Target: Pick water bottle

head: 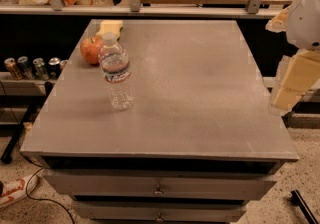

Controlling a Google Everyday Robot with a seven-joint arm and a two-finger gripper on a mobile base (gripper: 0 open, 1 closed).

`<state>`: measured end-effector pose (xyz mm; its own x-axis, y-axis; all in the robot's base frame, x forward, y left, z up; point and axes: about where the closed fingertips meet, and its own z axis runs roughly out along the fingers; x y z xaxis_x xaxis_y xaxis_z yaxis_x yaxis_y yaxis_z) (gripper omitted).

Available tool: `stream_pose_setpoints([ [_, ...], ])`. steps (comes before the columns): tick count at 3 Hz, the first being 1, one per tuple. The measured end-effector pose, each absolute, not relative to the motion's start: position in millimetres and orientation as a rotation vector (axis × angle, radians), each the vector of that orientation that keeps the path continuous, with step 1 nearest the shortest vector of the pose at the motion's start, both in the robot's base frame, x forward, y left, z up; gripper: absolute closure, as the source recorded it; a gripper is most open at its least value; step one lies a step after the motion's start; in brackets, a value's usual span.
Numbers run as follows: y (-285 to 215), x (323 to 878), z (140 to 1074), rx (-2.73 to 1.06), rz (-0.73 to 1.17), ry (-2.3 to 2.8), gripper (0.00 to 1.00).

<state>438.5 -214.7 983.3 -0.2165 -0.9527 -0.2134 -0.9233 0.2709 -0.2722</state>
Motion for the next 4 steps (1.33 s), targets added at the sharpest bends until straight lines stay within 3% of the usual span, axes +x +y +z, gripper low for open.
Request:
stream_pose_setpoints([
  [2, -206, 444, 980, -1.718, -0.041, 2.176, 0.00],
  [4, -158, 471, 962, -1.673, 0.366, 2.007, 0.00],
])
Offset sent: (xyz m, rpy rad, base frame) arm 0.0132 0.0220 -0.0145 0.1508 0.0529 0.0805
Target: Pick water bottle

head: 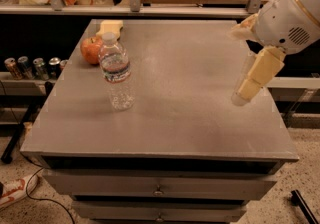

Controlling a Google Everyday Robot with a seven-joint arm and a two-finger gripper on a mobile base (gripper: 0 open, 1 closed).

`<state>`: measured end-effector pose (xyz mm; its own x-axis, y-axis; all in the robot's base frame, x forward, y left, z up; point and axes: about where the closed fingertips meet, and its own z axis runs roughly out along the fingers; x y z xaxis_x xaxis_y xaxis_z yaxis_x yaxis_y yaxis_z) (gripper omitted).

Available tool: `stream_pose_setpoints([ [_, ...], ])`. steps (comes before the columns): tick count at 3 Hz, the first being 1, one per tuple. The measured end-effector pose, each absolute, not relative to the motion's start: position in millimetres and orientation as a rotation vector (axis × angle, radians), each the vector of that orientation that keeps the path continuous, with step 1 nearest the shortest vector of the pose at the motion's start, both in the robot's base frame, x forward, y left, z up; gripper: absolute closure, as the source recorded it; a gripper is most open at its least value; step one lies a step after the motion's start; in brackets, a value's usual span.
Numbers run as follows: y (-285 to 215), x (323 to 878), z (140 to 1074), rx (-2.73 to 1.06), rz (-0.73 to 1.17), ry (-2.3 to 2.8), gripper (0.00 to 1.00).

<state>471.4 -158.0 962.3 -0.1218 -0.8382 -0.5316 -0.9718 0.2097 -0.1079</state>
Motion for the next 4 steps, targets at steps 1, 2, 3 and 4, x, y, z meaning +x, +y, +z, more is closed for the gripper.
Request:
stream_pose_setpoints([
  [1, -122, 473, 960, -1.554, 0.600, 1.927, 0.00],
  [2, -107, 468, 975, -1.530, 0.670, 1.877, 0.00],
  [3, -107, 468, 975, -1.531, 0.669, 1.878, 0.00],
  [4, -85, 478, 968, -1.489, 0.706, 1.844, 0.00],
])
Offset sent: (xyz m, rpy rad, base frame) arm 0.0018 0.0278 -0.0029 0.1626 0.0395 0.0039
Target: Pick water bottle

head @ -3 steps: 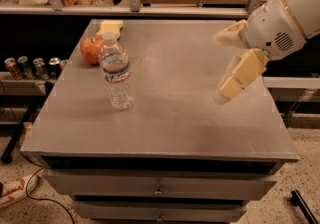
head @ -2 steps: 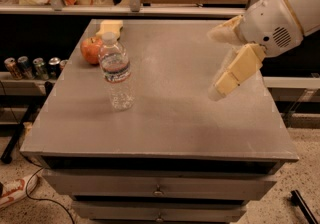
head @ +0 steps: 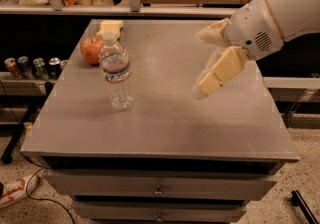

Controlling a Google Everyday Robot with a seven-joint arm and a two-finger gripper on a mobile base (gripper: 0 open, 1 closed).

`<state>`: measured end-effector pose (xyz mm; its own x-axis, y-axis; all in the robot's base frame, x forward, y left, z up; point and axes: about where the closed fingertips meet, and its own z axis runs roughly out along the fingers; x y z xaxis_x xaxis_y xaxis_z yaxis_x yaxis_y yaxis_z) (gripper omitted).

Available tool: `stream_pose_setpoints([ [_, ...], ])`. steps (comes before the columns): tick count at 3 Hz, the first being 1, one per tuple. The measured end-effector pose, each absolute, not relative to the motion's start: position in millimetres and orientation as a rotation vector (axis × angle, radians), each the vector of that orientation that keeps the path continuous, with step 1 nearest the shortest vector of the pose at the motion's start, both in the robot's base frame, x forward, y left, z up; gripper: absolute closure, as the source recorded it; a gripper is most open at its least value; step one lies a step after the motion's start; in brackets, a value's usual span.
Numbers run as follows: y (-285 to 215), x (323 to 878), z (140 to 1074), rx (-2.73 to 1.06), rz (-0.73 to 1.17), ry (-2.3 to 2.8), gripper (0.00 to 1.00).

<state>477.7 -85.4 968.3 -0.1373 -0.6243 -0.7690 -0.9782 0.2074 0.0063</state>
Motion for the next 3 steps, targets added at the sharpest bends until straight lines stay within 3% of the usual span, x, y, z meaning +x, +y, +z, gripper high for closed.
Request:
stream_pose_setpoints([
  [3, 40, 523, 956, -1.236, 0.895, 1.618, 0.00],
])
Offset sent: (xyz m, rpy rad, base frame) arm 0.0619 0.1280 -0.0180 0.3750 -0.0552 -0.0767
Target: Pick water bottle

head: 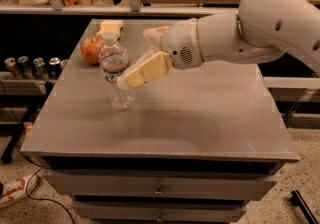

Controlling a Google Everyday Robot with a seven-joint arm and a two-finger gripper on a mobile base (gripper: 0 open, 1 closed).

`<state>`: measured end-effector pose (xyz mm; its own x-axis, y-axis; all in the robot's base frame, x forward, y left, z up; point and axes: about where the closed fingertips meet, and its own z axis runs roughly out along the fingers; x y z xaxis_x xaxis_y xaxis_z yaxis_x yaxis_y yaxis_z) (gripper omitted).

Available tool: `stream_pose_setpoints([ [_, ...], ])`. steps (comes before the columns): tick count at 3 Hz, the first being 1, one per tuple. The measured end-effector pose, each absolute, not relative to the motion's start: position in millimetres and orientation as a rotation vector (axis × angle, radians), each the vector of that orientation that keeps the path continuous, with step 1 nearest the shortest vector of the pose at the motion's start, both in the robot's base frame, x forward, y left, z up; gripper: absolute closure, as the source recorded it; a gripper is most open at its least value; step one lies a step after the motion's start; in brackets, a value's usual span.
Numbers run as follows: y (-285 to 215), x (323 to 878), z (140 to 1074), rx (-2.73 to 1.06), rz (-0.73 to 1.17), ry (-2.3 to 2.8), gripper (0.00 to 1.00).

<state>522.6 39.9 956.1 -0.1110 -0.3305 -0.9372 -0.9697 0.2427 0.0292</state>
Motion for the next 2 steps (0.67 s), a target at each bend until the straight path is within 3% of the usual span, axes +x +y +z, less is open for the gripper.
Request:
stream_pose_setpoints([
  [2, 107, 524, 942, -1.188, 1.036, 1.464, 0.00],
])
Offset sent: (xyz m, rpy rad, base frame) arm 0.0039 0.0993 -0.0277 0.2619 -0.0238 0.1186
